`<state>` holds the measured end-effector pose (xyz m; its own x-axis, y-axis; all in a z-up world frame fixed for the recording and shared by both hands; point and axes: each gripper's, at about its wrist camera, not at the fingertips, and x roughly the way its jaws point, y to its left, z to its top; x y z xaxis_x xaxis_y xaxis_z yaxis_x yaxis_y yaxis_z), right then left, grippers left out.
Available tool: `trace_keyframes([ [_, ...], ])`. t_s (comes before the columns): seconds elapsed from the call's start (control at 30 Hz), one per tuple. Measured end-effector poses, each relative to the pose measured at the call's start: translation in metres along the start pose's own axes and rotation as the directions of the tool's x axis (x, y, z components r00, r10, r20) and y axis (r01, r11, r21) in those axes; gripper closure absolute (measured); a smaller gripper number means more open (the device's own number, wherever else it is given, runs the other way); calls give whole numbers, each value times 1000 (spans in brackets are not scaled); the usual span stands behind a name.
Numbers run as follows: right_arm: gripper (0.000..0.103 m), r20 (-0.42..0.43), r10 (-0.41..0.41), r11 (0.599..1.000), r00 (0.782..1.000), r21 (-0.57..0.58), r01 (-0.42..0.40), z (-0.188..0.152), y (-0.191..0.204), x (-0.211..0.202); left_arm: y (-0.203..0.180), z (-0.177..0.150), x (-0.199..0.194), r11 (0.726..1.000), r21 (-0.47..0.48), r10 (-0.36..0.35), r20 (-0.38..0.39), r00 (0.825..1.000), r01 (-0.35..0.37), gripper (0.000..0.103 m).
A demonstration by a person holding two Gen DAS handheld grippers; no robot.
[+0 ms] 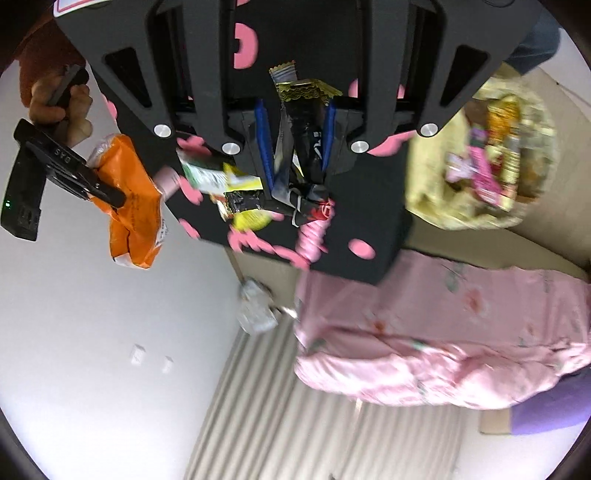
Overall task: Collect trash
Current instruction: 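Lift and carry the orange bag and black wrapper toward the yellow trash bag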
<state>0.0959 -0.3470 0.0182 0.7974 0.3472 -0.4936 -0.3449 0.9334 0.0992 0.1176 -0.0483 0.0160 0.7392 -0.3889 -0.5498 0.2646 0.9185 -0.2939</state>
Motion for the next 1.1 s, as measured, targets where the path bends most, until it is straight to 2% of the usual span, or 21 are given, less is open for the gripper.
trace_keyframes([
  [0.27,82,8,78,983,997,-166,-76,35,73,22,56,8,-46,993,-84,91,90,992,-84,82],
  [0.57,82,-32,131,960,991,-245,-135,45,123,50,102,-5,-60,979,-159,144,90,986,-128,82],
  [0.87,82,-117,174,942,978,-270,-200,46,157,94,140,-17,-62,964,-210,181,80,980,-161,82],
  [1.1,82,-207,229,934,951,-227,-274,48,182,151,170,-20,-64,952,-236,216,71,974,-194,82],
])
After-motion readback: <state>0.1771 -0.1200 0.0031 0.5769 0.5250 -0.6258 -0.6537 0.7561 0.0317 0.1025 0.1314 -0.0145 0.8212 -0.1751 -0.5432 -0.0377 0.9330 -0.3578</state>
